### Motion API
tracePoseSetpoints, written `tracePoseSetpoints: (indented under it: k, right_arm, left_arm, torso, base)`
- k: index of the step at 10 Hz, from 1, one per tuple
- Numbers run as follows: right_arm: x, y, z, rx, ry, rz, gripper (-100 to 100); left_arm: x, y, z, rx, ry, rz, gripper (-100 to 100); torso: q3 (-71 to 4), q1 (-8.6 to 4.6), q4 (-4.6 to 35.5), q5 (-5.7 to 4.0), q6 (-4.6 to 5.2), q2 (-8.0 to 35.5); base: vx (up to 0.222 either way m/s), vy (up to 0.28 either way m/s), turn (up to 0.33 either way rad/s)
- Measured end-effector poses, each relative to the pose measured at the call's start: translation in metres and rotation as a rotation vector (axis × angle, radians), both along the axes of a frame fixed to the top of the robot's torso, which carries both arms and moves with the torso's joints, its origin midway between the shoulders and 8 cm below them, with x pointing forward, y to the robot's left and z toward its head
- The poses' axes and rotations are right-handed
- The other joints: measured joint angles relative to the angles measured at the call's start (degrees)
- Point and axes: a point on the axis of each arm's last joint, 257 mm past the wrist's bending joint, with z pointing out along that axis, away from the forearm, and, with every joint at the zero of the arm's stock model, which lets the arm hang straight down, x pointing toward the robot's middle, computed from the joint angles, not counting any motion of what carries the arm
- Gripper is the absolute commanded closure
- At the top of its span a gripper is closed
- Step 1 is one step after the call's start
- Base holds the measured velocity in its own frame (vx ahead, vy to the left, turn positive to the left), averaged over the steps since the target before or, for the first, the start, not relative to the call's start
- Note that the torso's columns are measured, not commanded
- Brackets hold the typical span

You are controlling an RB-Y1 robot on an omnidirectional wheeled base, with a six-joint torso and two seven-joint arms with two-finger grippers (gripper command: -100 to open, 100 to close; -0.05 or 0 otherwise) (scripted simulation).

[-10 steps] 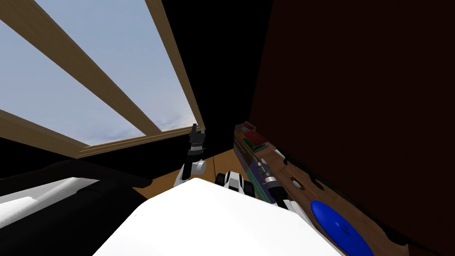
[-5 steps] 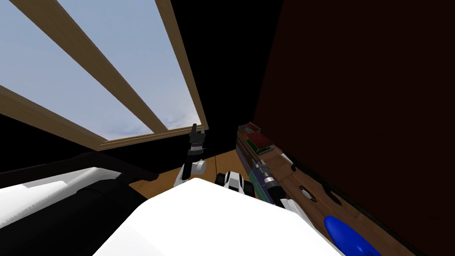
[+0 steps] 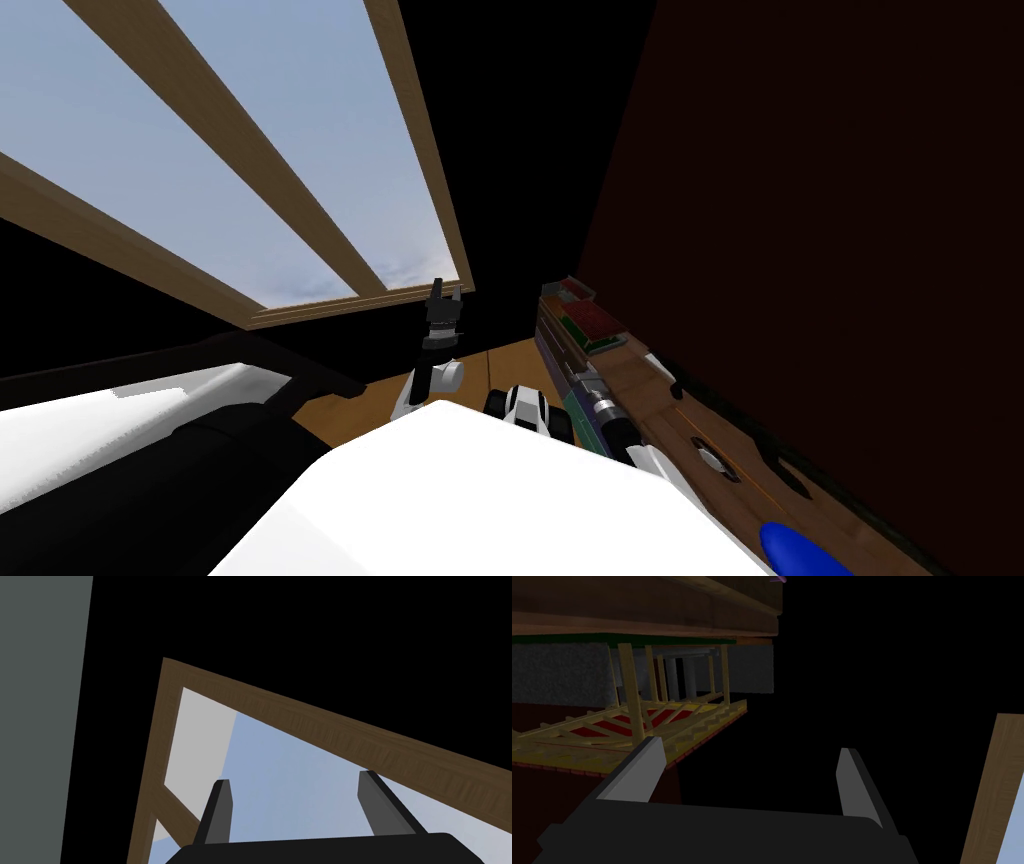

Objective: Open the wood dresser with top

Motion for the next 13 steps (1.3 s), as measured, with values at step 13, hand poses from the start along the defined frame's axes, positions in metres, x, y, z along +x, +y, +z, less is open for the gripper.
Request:
tracePoseSetpoints:
  k: [13]
  right_arm:
    - [-0.011, -0.019, -0.065, -0.499, 0.044, 0.154, -100]
  left_arm:
    - [0.000, 0.000, 0.000, 0.000, 0.000, 0.000, 0]
  torso:
    - [-0.01, 0.00, -0.01, 0.01, 0.05, 0.00]
  base:
    - [0.024, 0.005, 0.090]
